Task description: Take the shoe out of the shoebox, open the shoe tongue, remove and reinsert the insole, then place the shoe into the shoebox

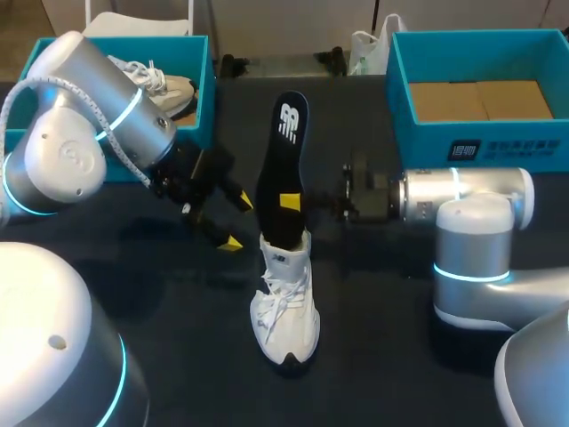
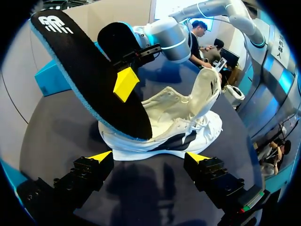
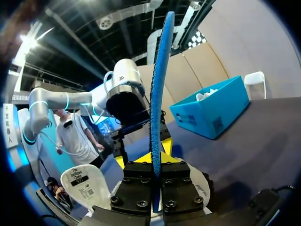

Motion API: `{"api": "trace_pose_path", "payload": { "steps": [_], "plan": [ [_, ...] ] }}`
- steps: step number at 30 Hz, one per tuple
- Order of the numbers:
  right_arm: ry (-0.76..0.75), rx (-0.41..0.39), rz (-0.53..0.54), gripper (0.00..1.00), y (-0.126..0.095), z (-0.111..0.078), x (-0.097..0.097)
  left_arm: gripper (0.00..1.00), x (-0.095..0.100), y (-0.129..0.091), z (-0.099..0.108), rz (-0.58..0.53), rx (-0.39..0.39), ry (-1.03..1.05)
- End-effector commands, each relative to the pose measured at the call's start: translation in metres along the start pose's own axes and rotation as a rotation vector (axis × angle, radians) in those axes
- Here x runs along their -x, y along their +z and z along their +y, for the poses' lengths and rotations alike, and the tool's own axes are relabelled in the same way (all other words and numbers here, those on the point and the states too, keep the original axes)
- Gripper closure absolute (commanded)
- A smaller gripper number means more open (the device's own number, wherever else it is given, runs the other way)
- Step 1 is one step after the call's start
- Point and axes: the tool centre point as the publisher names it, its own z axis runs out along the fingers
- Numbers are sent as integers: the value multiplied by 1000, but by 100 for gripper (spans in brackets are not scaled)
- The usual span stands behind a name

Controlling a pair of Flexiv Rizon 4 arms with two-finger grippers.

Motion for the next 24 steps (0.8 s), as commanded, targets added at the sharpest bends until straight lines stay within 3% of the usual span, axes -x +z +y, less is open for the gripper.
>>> {"api": "trace_pose_path", "payload": {
  "steps": [1, 24],
  "plan": [
    [10, -10, -9, 100, -2, -3, -5, 0, 0, 0, 0, 0, 3, 0],
    [204, -110, 6, 100, 0, -33, -8, 0, 0, 0, 0, 0, 3, 0]
  ]
}}
